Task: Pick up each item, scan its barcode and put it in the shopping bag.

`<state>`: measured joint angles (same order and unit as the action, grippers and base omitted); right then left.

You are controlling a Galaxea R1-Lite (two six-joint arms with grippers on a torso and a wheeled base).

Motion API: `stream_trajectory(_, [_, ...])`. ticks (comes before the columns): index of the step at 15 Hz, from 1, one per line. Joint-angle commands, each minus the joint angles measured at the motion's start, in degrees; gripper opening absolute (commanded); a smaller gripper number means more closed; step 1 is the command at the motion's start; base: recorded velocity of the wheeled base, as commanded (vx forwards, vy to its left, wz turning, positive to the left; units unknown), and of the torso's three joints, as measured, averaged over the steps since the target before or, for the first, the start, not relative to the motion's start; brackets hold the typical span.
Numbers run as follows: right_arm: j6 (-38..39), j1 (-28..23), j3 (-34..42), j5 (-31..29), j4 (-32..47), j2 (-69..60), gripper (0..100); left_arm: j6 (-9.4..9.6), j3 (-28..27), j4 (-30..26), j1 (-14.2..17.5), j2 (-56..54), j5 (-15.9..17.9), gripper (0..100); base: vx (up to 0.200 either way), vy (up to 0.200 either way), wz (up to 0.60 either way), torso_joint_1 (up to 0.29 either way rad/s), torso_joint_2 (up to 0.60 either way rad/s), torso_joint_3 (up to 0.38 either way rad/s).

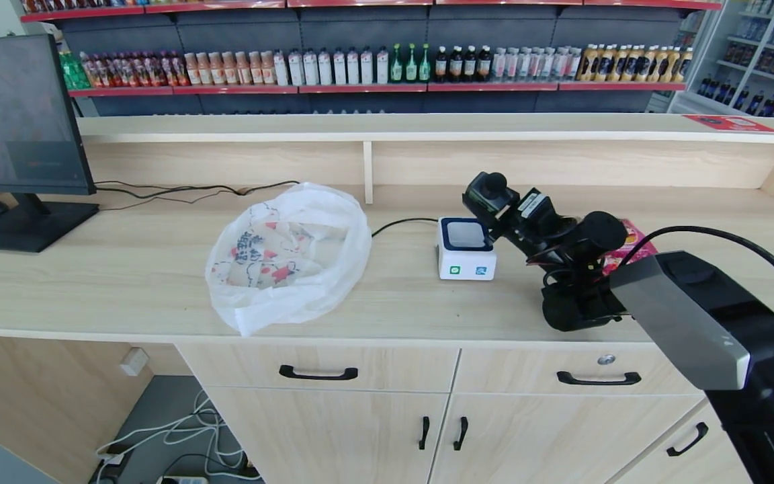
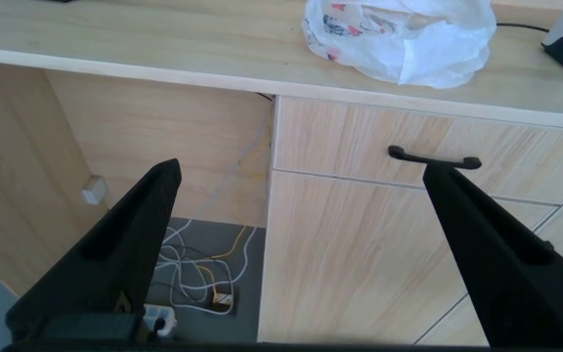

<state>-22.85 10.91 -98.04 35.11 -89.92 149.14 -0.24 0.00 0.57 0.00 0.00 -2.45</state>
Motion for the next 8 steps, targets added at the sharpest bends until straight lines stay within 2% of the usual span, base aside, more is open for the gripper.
stream_trajectory(1, [0.08, -0.10, -0.05, -0.04, -0.08, 0.10, 0, -0.02, 0.00, 0.04, 0.00, 0.00, -0.01, 100, 0.000, 0.000, 0.00, 0.000, 0.00, 0.000])
stream_trajectory(8, [-0.27, 0.34, 0.04, -0.04, -0.08, 0.27, 0, -0.02, 0.00, 0.04, 0.09, 0.00, -0.01, 100, 0.000, 0.000, 0.00, 0.000, 0.00, 0.000])
